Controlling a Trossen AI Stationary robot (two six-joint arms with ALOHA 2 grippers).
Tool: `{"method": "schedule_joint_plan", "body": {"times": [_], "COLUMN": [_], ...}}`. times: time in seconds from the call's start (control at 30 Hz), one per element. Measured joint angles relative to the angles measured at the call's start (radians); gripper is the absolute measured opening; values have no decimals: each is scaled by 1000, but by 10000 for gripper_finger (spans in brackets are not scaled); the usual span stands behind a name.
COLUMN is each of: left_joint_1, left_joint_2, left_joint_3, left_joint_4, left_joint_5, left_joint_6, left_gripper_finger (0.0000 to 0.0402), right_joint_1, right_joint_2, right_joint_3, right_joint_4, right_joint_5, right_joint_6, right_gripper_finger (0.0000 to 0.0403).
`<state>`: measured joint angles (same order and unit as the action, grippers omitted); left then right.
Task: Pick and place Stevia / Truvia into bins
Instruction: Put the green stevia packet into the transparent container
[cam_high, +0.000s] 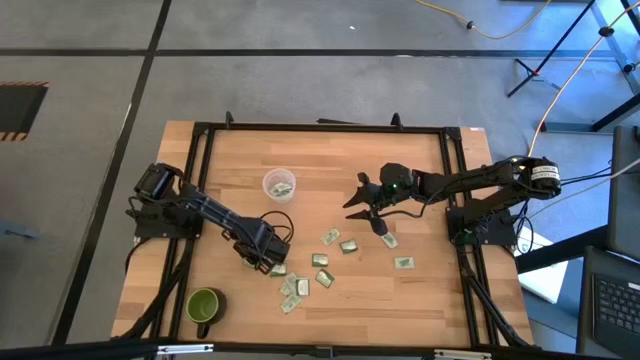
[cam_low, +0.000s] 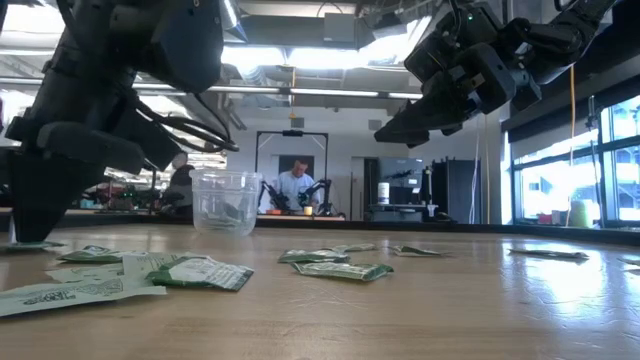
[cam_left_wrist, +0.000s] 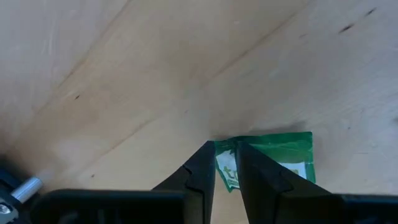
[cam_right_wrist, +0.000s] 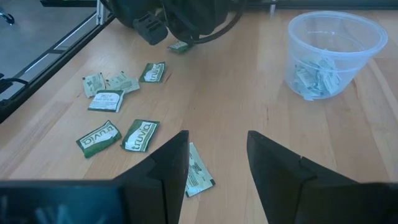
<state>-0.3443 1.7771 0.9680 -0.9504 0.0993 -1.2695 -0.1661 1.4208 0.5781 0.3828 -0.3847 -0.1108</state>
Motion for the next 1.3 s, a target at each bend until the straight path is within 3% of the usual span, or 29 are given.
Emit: {"method": "schedule_joint_plan", "body": {"times": [0.53,0.97,1.3], "left_joint_1": [-1,-1,-2], "left_joint_2": [3,1,1], "left_joint_3": [-4,-4,-3], "left_joint_4": [28,185,189], "left_joint_5": [-1,21,1], "left_joint_6": [38,112,97], "left_gripper_finger": [3,87,80], "right_joint_1": [0,0,0], "right_joint_2": [0,0,0], "right_joint_3": [0,0,0], "right_joint_4": [0,0,0], "right_joint_5": [0,0,0], "right_joint_6": [-2,-2,-1], "right_gripper_finger": [165,165,165]}}
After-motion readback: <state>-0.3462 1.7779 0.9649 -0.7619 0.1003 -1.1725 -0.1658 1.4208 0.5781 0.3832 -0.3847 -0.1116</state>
